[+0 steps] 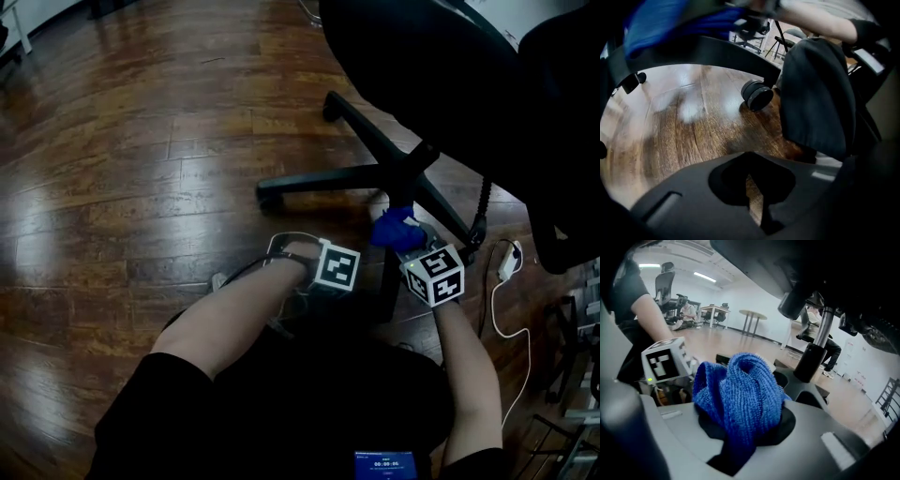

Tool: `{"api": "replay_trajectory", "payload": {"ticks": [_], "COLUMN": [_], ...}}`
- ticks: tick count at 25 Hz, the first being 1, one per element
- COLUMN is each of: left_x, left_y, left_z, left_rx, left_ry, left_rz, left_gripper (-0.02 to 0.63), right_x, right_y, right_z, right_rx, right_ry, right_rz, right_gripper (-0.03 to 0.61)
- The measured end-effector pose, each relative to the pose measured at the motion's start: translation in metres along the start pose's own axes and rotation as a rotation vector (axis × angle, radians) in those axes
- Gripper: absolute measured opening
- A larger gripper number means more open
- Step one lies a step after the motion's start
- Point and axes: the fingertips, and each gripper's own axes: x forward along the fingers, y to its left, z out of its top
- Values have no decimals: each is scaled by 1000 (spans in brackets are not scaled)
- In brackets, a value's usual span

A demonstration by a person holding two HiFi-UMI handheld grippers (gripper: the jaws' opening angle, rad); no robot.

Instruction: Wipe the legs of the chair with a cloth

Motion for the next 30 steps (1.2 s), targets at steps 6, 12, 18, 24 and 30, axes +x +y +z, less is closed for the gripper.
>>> {"api": "replay_trajectory", "payload": {"ticks": [6,12,18,24,30], "left_x": [-2,0,2,3,0], "left_y": [3,2,2,1,-1], "left_z": [2,-2,-7,-2,-1], "left_rx": [31,29,17,26,-22], "left_ry": [-9,22,55,54,0], "left_rz": [4,35,69,66,-4], "left_gripper": [1,1,1,1,1], "right_x": [27,-2,-54,-63,-16], "right_y": [-60,-6,91,104,18], "right_z": [35,6,-48,-56,-9], "right_rx": [50,47,7,-8,77], "right_ry": [-41,-35,66,54,-61], "right_rz": [-139,-35,184,265,89], "right_gripper": [83,83,83,81,81]}}
